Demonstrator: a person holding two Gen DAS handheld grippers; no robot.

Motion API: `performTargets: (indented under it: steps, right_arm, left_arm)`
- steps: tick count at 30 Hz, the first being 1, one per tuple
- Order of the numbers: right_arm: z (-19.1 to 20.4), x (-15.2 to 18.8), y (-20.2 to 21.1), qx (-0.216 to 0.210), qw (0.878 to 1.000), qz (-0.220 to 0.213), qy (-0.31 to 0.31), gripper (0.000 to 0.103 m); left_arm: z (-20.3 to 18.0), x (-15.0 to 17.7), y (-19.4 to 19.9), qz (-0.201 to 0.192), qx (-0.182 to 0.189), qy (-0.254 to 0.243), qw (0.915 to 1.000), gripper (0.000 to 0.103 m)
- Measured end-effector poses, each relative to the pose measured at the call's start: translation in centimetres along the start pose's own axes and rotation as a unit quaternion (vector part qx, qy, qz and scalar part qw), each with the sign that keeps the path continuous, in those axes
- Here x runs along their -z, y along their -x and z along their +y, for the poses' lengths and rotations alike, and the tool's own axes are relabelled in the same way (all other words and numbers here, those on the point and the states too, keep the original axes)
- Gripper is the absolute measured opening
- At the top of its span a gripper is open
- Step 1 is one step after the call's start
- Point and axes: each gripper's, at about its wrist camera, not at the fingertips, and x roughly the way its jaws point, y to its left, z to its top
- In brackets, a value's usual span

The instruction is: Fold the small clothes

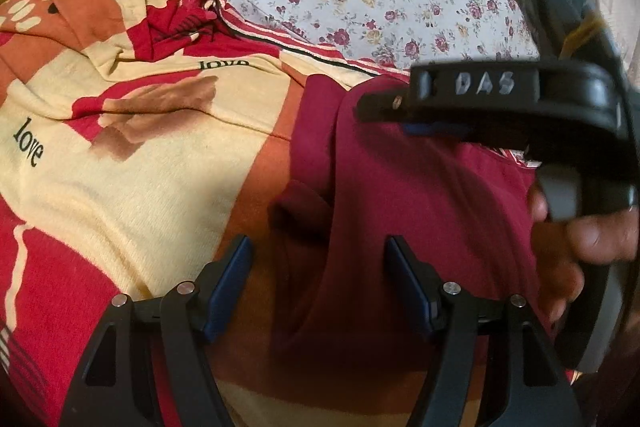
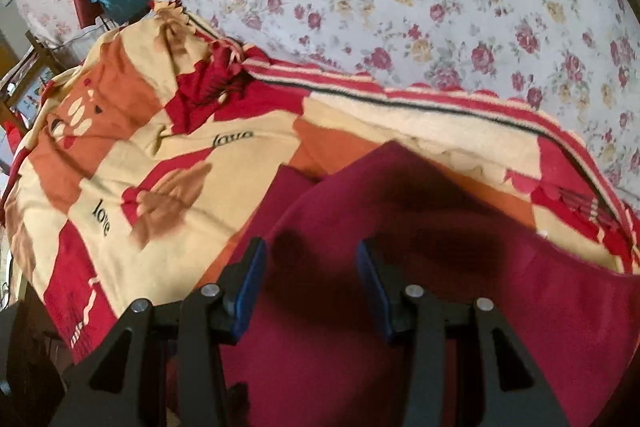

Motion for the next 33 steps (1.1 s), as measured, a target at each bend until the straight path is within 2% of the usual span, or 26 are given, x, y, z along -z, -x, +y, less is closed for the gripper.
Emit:
performTargets:
  steps: [5, 8, 13, 25, 31, 33]
  right_arm:
    - [-0.5, 1.1, -2.3, -0.006, 1.000, 0.021, -0.022, 0.054]
    - [-0.6, 0.8, -1.8, -0.010, 0.999, 0.024, -0.032, 0.055]
    - [-0.3, 0.8, -1.1, -0.016, 0.999, 0.029, -0.025, 0.063]
    - [0.5, 1.4, 0.3, -0.027, 0.999, 0.026, -0.020, 0.066]
    - [0.2, 0.6, 0.5, -0.028, 0.999, 0.032, -0.032, 0.070]
    - [0.5, 0.1, 0.3, -0.026, 0.999, 0.030, -0.029, 0.075]
  left_arm:
    - [0.1, 0.0, 0.0, -0.002, 0.000, 0.000, 1.0000, 0.050]
    - [0.0, 0.0, 0.1, -0.002, 0.000, 0.000, 1.0000, 0.050]
    - [0.1, 0.0, 0.1, -0.001, 0.001, 0.001, 1.0000, 0.050]
    - [-0.1, 0.0, 0.2, 0.001, -0.001, 0.000, 1.0000, 0.050]
    - [1.5, -0.1, 1.6, 0.004, 0.013, 0.016, 0.9998, 0.050]
    - [1.9, -0.3, 1.7, 0.004, 0.015, 0.026, 0.9995, 0.050]
